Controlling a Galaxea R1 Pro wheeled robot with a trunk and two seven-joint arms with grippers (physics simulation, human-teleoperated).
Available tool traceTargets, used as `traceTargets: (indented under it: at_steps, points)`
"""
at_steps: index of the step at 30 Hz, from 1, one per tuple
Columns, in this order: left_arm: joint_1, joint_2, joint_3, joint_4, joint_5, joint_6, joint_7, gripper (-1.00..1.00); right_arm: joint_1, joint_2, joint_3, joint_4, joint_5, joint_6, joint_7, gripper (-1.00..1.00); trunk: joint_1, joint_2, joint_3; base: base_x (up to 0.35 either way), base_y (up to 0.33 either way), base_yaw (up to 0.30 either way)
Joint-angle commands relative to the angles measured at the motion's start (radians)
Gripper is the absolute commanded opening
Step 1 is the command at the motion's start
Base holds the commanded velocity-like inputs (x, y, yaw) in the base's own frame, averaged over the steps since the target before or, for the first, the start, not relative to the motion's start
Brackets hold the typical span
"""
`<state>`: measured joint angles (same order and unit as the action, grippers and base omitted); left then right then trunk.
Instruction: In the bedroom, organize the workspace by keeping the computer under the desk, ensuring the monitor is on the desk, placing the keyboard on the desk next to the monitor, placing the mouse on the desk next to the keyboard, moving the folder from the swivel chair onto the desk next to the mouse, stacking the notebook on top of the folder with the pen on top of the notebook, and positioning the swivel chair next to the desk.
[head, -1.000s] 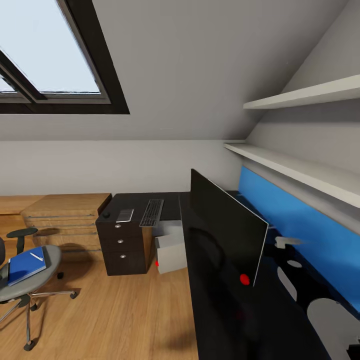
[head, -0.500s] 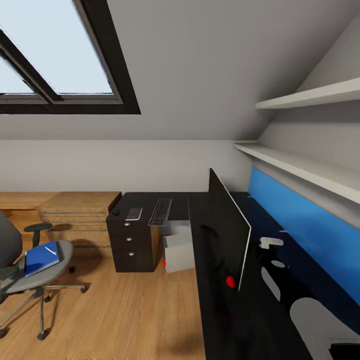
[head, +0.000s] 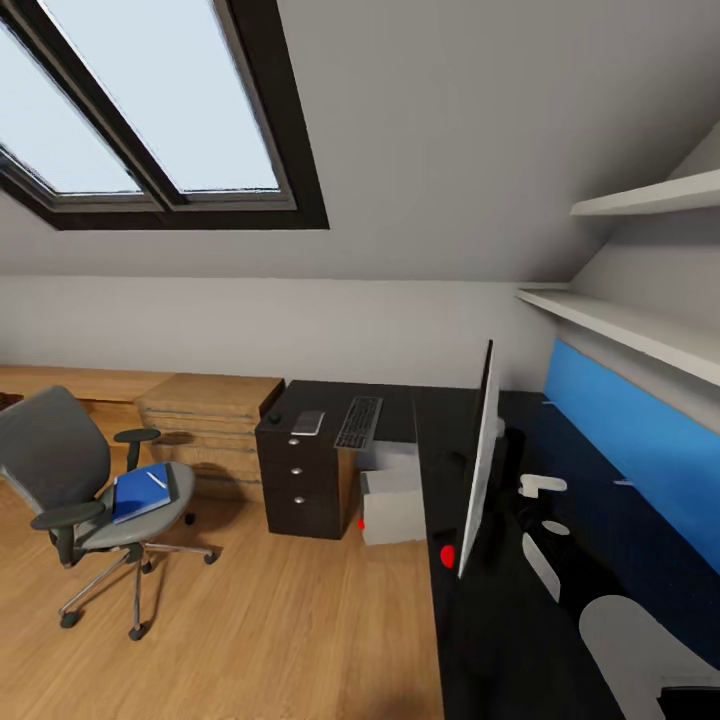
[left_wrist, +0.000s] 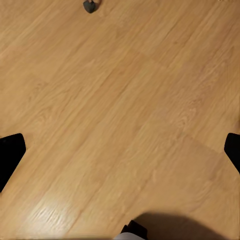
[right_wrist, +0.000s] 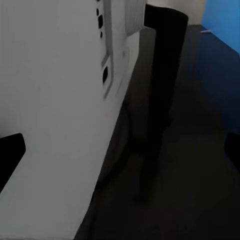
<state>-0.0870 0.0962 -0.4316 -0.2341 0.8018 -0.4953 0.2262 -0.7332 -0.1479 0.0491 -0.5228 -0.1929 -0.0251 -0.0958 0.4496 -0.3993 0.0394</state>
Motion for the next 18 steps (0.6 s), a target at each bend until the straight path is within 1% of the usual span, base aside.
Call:
traceTargets:
  at_steps: [1, 11, 13, 18]
  points:
    - [0.0, 0.0, -0.009, -0.001, 0.002, -0.002, 0.008, 1.0, 0.0, -0.001, 0.006, 0.0, -0.011, -0.003, -0.004, 1.0, 0.0, -0.001, 0.0, 0.0, 0.0, 0.277]
    - [0.0, 0.0, -0.009, -0.001, 0.002, -0.002, 0.008, 1.0, 0.0, -0.001, 0.006, 0.0, -0.01, -0.004, -0.004, 1.0, 0.0, -0.001, 0.0, 0.0, 0.0, 0.277]
    - [0.0, 0.0, -0.009, -0.001, 0.002, -0.002, 0.008, 1.0, 0.0, -0.001, 0.005, 0.001, -0.01, -0.022, -0.004, 1.0, 0.0, -0.001, 0.0, 0.0, 0.0, 0.13]
    - [0.0, 0.0, -0.009, -0.001, 0.002, -0.002, 0.008, 1.0, 0.0, -0.001, 0.005, 0.003, -0.009, -0.039, -0.004, 1.0, 0.0, -0.001, 0.0, 0.0, 0.0, 0.03]
